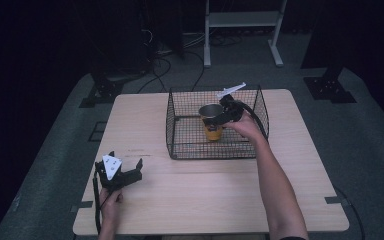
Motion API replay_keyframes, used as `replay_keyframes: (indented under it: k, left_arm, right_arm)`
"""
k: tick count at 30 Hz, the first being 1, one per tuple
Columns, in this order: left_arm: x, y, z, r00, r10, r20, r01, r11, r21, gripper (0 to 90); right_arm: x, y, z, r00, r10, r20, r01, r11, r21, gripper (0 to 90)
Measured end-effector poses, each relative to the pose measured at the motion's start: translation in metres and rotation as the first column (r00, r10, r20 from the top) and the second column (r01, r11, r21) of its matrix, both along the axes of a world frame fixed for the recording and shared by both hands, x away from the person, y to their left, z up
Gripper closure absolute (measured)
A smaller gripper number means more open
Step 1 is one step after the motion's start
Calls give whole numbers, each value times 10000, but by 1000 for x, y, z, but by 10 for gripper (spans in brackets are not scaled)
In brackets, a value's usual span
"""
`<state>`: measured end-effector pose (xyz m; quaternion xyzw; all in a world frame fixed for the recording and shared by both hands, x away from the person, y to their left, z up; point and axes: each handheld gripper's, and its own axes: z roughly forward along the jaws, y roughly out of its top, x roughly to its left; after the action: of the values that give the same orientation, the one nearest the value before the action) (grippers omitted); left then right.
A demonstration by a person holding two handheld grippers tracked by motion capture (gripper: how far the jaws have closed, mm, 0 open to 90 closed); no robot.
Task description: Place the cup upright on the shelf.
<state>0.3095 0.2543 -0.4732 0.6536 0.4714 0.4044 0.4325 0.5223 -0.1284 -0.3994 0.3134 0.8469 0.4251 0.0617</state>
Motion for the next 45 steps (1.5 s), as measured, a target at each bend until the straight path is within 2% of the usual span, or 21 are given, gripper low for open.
replay_keyframes:
  k: [3, 4, 10, 17, 32, 45]
  left_arm:
    - [0, 0, 0, 10000, 13, 10, -13, 10000, -13, 0]
    - [0, 0, 0, 10000, 10, 8, -10, 10000, -8, 0]
    - [0, 0, 0, 10000, 4, 19, -4, 10000, -4, 0]
    - [0, 0, 0, 10000, 2, 28, -2, 10000, 11, 0]
    - [0, 0, 0, 10000, 10, 18, -10, 10000, 47, 0]
    - [0, -1, 0, 10000, 46, 9, -46, 10000, 61, 0]
  right_arm:
    - [0, -1, -2, 10000, -26, -8, 26, 10000, -68, 120]
    - [-1, -1, -3, 10000, -8, -35, 7, 9997, -225, 117]
    - [0, -2, -1, 9999, -32, 164, 38, 9994, -356, 110]
    - [0, -5, 0, 9999, -81, 139, 88, 9989, -458, 99]
    - [-4, -6, 2, 9996, 185, 224, -170, 9976, -672, 45]
    - [-7, -10, 11, 9988, 107, 486, -88, 9992, -386, 24]
